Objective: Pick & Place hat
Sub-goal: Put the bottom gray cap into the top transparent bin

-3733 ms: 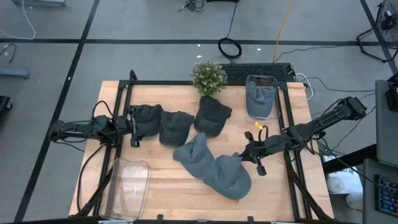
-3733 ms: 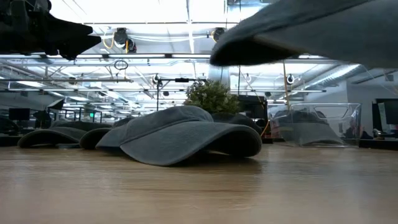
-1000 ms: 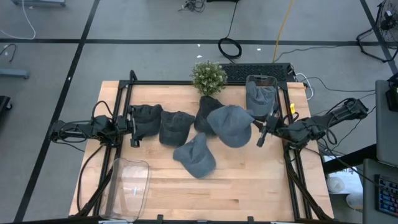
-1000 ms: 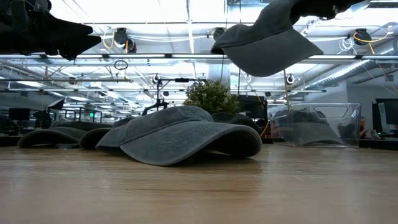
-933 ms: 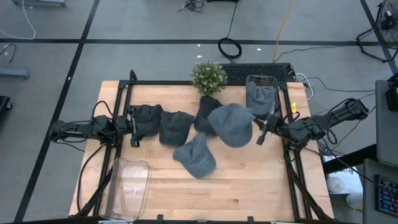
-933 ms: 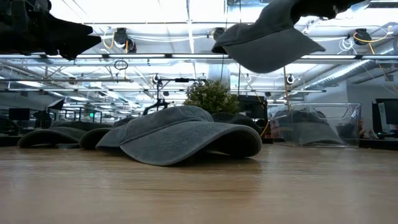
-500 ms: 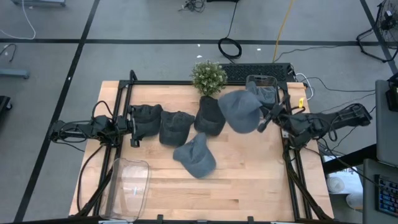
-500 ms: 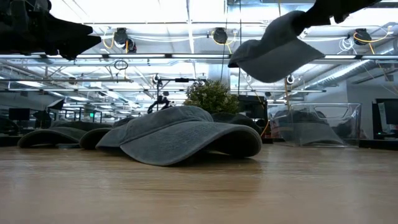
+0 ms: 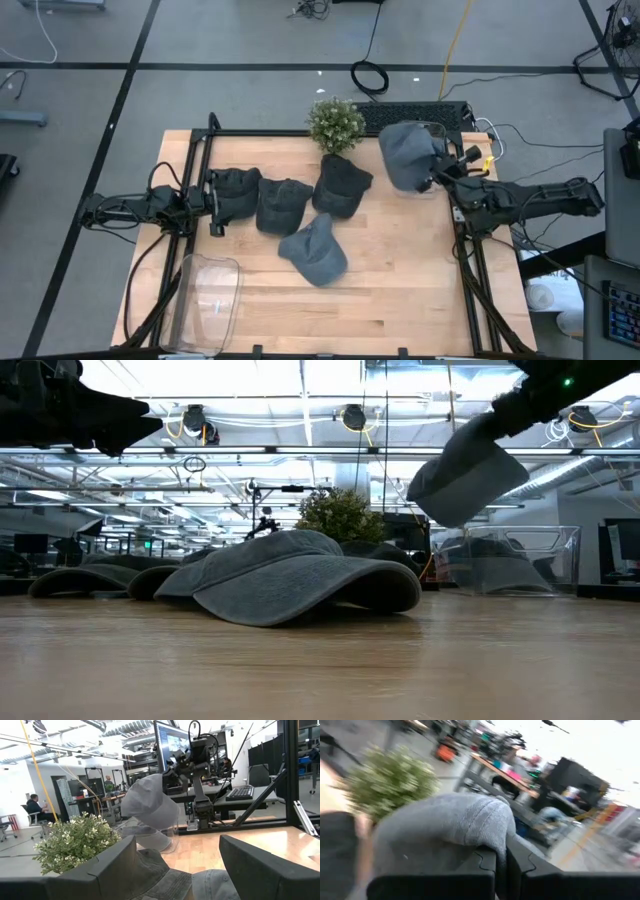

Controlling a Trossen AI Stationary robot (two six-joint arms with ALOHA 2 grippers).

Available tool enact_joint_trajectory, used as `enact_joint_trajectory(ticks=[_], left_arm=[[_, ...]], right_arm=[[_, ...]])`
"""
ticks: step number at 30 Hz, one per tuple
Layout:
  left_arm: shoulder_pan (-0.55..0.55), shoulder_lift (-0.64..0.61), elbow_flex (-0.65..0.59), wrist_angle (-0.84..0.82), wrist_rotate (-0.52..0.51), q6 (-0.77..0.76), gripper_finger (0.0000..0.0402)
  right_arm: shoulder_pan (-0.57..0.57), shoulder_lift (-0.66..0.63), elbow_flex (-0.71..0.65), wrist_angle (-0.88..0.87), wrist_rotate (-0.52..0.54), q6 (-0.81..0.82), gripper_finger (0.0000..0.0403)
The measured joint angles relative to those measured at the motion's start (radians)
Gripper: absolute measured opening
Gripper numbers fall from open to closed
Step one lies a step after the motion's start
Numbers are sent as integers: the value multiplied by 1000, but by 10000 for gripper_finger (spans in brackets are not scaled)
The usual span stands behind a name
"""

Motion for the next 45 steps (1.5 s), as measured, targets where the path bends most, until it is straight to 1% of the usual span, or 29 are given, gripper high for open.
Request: enact_joint_trajectory(ticks=[3,15,19,25,28,34,45], left_arm=[[0,0,0,0,0,0,294],[0,0,0,0,0,0,294],[0,0,0,0,0,0,294],[0,0,0,0,0,0,294],[0,0,0,0,0,0,294],[0,0,0,0,0,0,294],[0,0,0,0,0,0,294]], right_arm=[[-25,-1,-10,0,40,-26,0],[-81,-1,-15,-22,39,-44,0],[-92,0,-15,-99,31,34,0],[-121,1,-15,-210,-40,166,0],[-136,4,-15,-243,-48,206,0],[-156,23,-15,-250,-94,216,0],[-202,112,-16,-256,-99,223,0]])
